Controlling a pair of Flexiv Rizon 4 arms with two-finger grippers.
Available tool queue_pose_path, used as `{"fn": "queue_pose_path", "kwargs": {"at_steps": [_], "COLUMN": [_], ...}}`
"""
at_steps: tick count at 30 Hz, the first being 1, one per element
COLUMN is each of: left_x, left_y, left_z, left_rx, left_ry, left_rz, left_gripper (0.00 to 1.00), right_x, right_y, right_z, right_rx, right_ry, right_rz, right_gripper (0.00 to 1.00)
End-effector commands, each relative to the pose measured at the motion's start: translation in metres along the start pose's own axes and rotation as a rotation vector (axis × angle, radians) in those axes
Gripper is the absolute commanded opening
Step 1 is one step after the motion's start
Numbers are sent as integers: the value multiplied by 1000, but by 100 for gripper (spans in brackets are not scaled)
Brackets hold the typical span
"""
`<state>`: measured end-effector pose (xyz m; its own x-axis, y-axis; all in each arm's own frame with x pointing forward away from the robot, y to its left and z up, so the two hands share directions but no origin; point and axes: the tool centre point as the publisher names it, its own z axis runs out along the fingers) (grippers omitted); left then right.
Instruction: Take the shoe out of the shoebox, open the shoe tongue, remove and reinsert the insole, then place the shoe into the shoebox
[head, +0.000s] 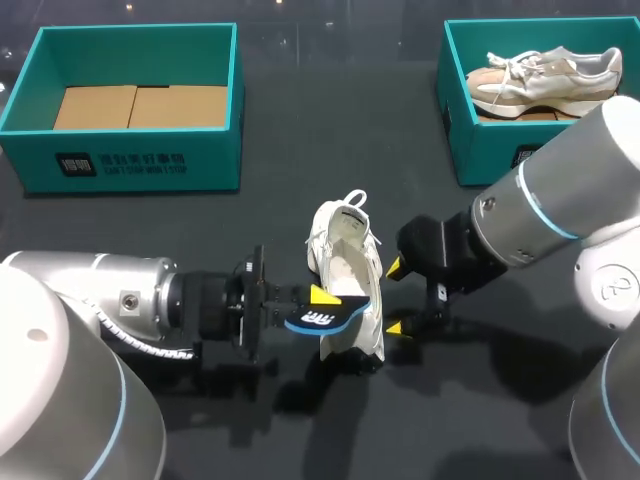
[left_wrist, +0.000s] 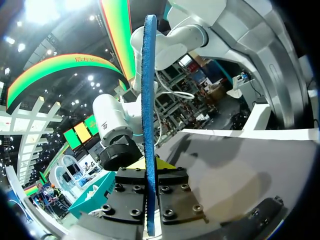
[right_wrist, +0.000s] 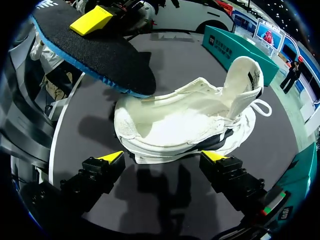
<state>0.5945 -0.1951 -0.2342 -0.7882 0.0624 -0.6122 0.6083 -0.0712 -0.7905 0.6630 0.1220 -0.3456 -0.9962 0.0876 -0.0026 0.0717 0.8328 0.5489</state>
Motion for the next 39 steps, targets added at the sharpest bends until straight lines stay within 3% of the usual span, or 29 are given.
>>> {"fn": "queue_pose_path", "kwargs": {"at_steps": [1, 11, 39], "left_x": [1, 0, -9], "left_y": [-3, -4, 26], "left_z": [0, 8, 28], "left_rx": [2, 18, 25], "left_ry": [3, 10, -25], "left_rz": [-2, -16, -85], "left_gripper": [0, 0, 0], "right_x": [1, 0, 0], "right_y": [4, 3, 3], "right_z": [8, 10, 10], "right_rx": [8, 1, 1], "right_ry": [-1, -14, -14], "right_rz": [0, -5, -5], "right_gripper": [100, 100, 100]}}
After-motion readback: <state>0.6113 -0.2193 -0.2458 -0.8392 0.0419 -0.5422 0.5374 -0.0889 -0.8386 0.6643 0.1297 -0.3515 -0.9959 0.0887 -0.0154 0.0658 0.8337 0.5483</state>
